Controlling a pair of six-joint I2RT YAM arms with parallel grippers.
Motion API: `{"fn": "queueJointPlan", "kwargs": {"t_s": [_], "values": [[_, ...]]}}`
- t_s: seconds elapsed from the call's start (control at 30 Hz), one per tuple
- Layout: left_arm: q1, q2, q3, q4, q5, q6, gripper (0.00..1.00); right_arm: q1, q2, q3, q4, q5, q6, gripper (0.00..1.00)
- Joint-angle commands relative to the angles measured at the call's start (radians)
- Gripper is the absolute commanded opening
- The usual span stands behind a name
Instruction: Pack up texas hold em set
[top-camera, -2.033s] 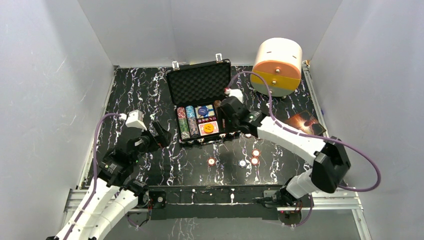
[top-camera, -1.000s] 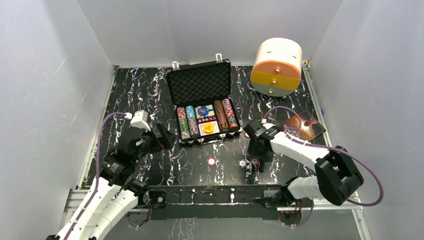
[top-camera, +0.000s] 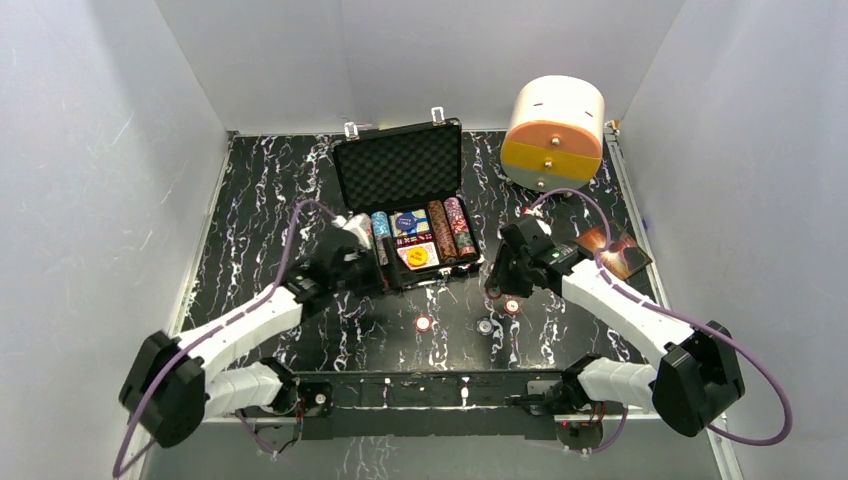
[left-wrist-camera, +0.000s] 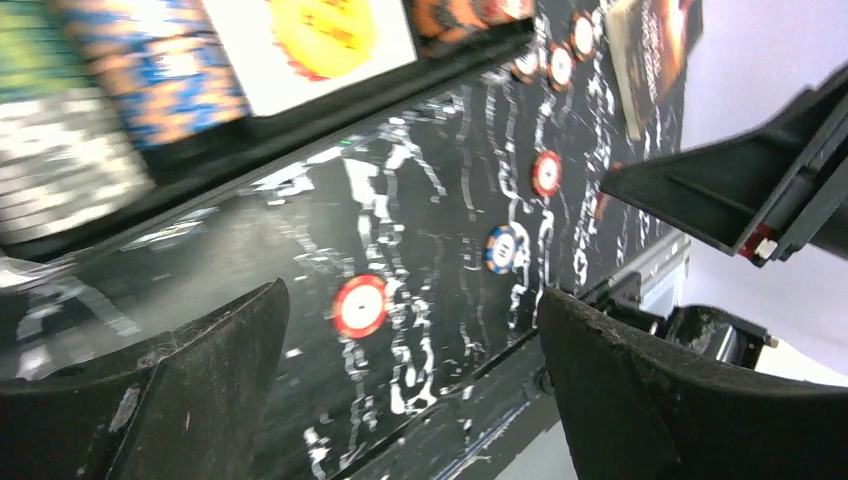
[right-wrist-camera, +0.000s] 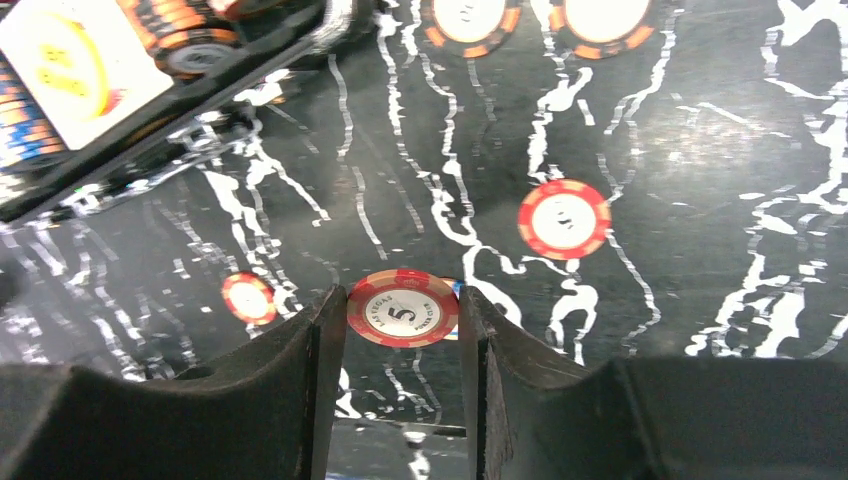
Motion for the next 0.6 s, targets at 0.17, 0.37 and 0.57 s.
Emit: {"fn": "queueJointPlan", "kwargs": {"t_s": [0.17,0.37,0.57], "values": [[-0.297,0.248,0.123,0.318,-0.213,-0.121,0.84,-0.028,-0.01,0.058,0.199,-0.259,0.157,0.49],[-0.345,0.31,0.146,0.434,-0.265,-0.144,0.68,-0.032,0.003,0.056,0.299,-0.315,0.266,0.48],[-0.347,0.33,0.171,0.477,-0.312,-0.13,0.51,-0.037,0.035,0.054,0.351,-0.358,0.313,0.48]]}}
